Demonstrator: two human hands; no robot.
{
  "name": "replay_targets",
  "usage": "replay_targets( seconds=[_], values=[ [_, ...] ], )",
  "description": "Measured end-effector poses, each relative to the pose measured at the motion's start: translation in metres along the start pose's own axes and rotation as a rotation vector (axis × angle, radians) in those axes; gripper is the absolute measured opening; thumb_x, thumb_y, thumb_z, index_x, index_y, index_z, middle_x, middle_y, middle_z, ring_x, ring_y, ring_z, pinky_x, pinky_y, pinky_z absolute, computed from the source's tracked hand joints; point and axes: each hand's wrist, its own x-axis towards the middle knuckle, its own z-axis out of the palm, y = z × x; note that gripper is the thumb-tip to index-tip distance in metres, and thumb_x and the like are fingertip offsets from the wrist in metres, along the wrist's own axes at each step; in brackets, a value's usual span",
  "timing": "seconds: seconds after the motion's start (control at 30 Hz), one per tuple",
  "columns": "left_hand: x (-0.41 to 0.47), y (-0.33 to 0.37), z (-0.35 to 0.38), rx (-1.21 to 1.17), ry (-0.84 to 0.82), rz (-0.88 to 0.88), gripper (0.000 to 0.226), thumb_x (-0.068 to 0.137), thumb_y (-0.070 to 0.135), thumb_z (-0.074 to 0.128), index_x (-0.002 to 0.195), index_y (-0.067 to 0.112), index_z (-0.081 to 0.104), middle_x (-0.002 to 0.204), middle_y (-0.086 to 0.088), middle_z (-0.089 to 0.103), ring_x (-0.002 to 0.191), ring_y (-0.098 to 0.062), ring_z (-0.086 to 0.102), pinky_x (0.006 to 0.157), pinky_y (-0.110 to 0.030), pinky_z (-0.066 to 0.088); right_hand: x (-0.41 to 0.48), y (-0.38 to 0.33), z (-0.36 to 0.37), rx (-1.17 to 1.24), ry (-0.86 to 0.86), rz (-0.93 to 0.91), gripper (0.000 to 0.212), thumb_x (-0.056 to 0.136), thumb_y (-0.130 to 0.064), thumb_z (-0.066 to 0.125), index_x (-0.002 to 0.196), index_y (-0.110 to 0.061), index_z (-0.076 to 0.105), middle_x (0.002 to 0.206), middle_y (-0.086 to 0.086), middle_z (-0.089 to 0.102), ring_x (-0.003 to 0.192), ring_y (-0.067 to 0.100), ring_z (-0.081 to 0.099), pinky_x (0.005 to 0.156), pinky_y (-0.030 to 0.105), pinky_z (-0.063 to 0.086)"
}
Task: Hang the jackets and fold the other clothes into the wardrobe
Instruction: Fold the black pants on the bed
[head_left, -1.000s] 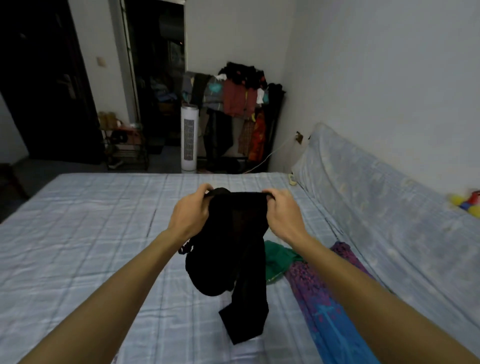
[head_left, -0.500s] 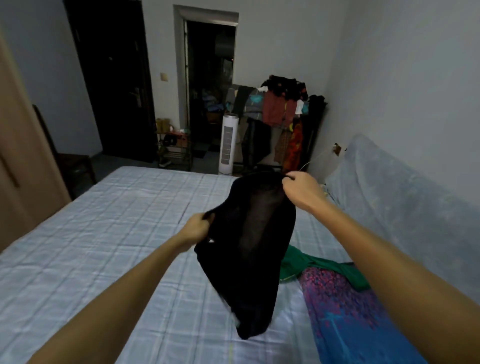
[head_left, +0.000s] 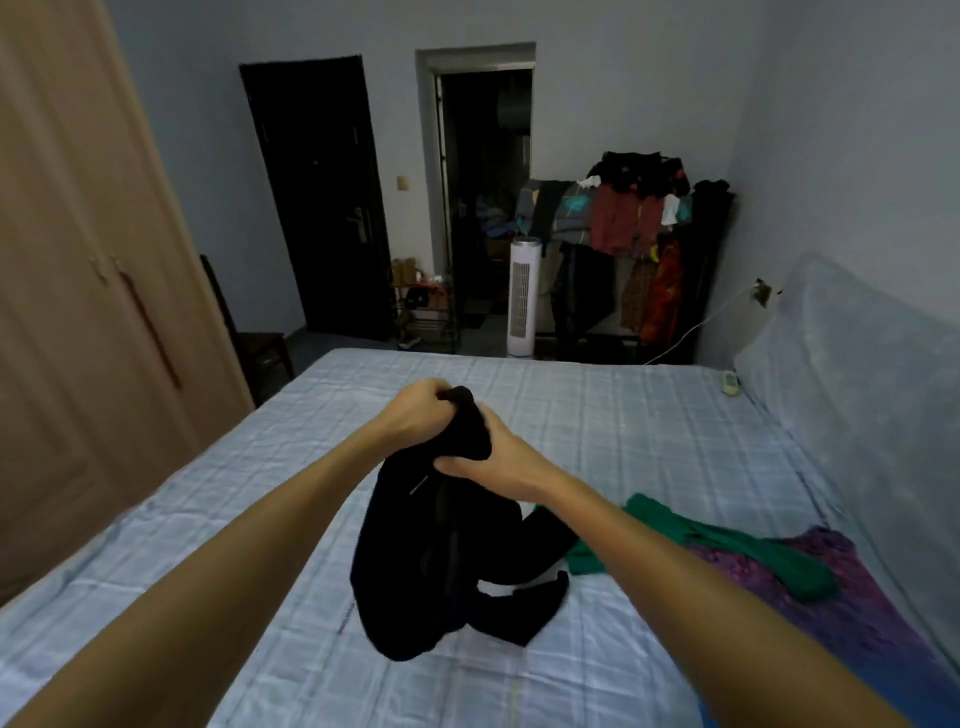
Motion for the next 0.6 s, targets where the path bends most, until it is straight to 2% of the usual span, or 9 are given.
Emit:
replay_targets(
  seconds=[0.1, 0.17, 0.2, 0.3, 0.37, 0.43, 0.53, 0.6],
  values=[
    [-0.003, -0.006, -0.014, 0.057, 0.03, 0.036, 0.016, 0.089, 0.02, 0.052, 0.092, 0.011, 0.065, 0.088, -0.006, 0.066, 0.08, -0.017, 0.061, 0.062, -0.027, 0.046, 0.016, -0.014, 0.023, -0.093, 0.179, 0.005, 0.056, 0.088, -0.029, 0.06, 0.138, -0.024, 0.034, 0.12, 0.001, 0.058, 0.101, 0.021, 0.059, 0.08, 0.035, 0.05],
    [-0.003, -0.015, -0.025, 0.041, 0.037, 0.055, 0.012, 0.088, 0.022, 0.057, 0.097, 0.016, 0.063, 0.09, 0.001, 0.063, 0.082, -0.014, 0.059, 0.063, -0.023, 0.044, 0.028, -0.019, 0.025, -0.144, 0.227, 0.035, 0.04, 0.093, -0.024, 0.047, 0.133, -0.023, 0.043, 0.117, 0.008, 0.062, 0.097, 0.024, 0.061, 0.082, 0.041, 0.051],
    [-0.005, -0.022, -0.033, 0.048, 0.03, 0.086, 0.013, 0.087, 0.023, 0.061, 0.099, 0.019, 0.062, 0.092, 0.005, 0.061, 0.084, -0.012, 0.057, 0.063, -0.021, 0.042, 0.033, -0.021, 0.021, -0.155, 0.207, 0.032, 0.039, 0.095, -0.022, 0.044, 0.133, -0.023, 0.045, 0.12, 0.009, 0.061, 0.1, 0.025, 0.06, 0.087, 0.042, 0.05],
    [-0.011, -0.059, -0.05, 0.143, -0.044, 0.173, 0.027, 0.083, 0.026, 0.07, 0.107, 0.023, 0.058, 0.093, 0.009, 0.054, 0.084, -0.011, 0.054, 0.064, -0.019, 0.038, 0.045, -0.033, -0.002, -0.288, 0.096, -0.005, 0.051, 0.096, -0.01, 0.042, 0.143, -0.026, 0.033, 0.138, 0.011, 0.048, 0.114, 0.026, 0.054, 0.096, 0.039, 0.046],
    [-0.014, -0.091, -0.039, 0.184, -0.087, 0.155, 0.028, 0.085, 0.028, 0.068, 0.11, 0.019, 0.059, 0.098, 0.002, 0.05, 0.088, -0.016, 0.053, 0.073, -0.023, 0.04, 0.052, -0.05, -0.012, -0.345, 0.053, 0.002, 0.062, 0.094, -0.001, 0.04, 0.146, -0.032, 0.025, 0.142, 0.011, 0.042, 0.105, 0.027, 0.058, 0.088, 0.043, 0.051],
    [-0.018, -0.125, -0.014, 0.131, -0.125, 0.136, 0.026, 0.088, 0.026, 0.062, 0.11, 0.012, 0.057, 0.102, -0.008, 0.053, 0.092, -0.023, 0.055, 0.083, -0.033, 0.044, 0.06, -0.065, -0.011, -0.417, 0.031, 0.007, 0.066, 0.092, 0.003, 0.037, 0.146, -0.033, 0.025, 0.146, 0.009, 0.038, 0.103, 0.026, 0.059, 0.082, 0.039, 0.053],
    [-0.023, -0.17, 0.015, -0.029, -0.116, 0.083, 0.026, 0.09, 0.023, 0.051, 0.11, 0.007, 0.054, 0.101, -0.014, 0.063, 0.089, -0.03, 0.061, 0.074, -0.036, 0.047, 0.07, -0.079, -0.009, -0.528, 0.046, 0.037, 0.065, 0.089, 0.008, 0.035, 0.143, -0.029, 0.035, 0.15, 0.005, 0.033, 0.113, 0.027, 0.055, 0.086, 0.042, 0.052],
    [-0.021, -0.189, 0.014, -0.119, -0.1, 0.033, 0.019, 0.095, 0.02, 0.045, 0.11, 0.009, 0.051, 0.091, -0.011, 0.064, 0.076, -0.023, 0.06, 0.063, -0.03, 0.043, 0.072, -0.076, -0.013, -0.599, 0.088, 0.088, 0.066, 0.086, 0.012, 0.035, 0.14, -0.026, 0.042, 0.149, 0.004, 0.036, 0.123, 0.027, 0.049, 0.092, 0.039, 0.049]
  ],
)
